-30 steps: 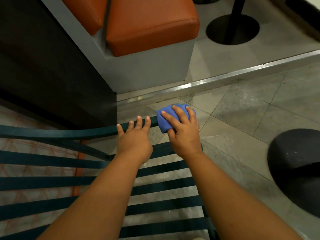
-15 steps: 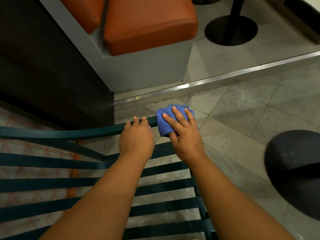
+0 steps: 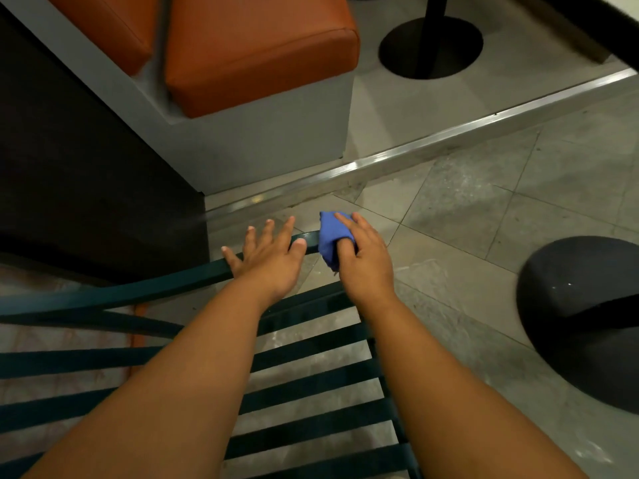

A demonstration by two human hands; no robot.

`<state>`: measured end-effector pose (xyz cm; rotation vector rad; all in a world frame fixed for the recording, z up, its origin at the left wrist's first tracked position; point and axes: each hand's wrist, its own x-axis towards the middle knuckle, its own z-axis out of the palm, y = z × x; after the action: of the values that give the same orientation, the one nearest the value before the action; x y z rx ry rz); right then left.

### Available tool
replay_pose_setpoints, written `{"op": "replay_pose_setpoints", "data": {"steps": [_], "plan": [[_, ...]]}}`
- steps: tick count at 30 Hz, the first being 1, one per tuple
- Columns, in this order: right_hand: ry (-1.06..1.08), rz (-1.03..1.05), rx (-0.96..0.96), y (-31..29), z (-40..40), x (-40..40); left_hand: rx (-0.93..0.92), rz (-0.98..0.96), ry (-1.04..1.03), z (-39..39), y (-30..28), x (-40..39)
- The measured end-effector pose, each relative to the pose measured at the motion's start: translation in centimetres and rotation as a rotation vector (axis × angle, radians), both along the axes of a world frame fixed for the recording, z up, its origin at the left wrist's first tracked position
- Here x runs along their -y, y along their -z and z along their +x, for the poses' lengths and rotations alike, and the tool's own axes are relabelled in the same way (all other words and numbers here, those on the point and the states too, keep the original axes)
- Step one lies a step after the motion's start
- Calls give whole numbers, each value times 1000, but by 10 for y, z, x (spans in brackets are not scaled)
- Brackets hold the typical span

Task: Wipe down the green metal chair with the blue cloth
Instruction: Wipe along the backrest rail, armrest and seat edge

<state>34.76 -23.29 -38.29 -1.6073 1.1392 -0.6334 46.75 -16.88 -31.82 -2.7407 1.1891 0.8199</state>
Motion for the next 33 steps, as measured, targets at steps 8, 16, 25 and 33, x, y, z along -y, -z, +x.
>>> {"op": "replay_pose_setpoints", "data": {"steps": [8, 16, 25, 33], "plan": [[-129, -284, 64, 12, -8, -20, -56, -29, -30, 0, 4, 1], [-319, -183, -382, -33, 26, 21, -301, -240, -217, 3, 4, -6], [-329, -69, -188, -16, 6, 37, -420, -343, -368, -4, -4, -9], [-240, -528, -389, -31, 32, -20, -336, -357, -334, -14, -9, -7]]}}
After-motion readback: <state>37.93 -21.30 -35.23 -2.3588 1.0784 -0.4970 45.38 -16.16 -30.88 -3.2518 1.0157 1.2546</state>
